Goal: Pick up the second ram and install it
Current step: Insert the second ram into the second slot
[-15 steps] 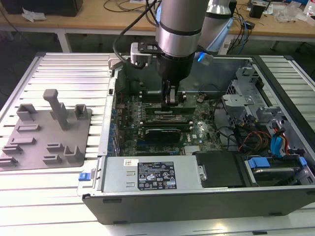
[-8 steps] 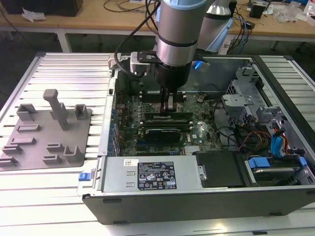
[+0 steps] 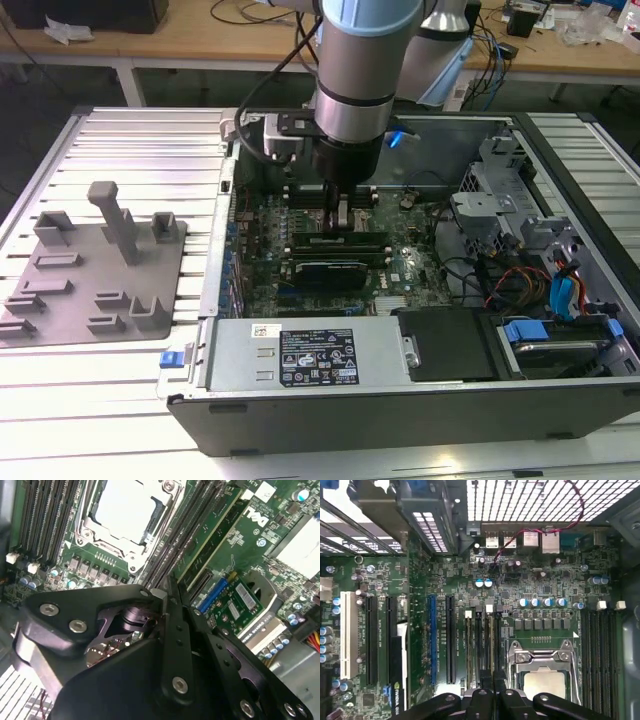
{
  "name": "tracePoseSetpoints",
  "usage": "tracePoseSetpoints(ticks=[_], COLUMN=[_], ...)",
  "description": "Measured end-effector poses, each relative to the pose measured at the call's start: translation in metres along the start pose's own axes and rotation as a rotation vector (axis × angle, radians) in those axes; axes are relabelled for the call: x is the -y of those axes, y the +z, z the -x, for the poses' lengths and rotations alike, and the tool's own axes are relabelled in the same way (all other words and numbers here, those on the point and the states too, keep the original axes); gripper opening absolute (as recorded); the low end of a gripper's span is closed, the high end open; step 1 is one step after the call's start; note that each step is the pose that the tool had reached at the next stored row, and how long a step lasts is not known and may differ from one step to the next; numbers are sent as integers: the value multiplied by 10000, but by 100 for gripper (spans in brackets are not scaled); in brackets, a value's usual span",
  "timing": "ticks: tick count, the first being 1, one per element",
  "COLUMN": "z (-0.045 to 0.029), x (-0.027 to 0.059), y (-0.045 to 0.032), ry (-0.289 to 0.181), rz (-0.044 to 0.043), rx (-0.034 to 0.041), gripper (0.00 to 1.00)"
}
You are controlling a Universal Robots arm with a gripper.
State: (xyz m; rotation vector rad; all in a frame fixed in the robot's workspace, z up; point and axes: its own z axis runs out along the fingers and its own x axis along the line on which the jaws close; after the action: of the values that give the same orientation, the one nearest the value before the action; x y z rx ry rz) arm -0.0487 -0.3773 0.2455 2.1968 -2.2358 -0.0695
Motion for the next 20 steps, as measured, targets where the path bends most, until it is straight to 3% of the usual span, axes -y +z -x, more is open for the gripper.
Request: tracePoseSetpoints(ticks=[5,20], z=[-2,10], x=[15,15], y=[64,103], ry=[2,3], rz=[-1,0], rx=[0,0], gripper=[9,9])
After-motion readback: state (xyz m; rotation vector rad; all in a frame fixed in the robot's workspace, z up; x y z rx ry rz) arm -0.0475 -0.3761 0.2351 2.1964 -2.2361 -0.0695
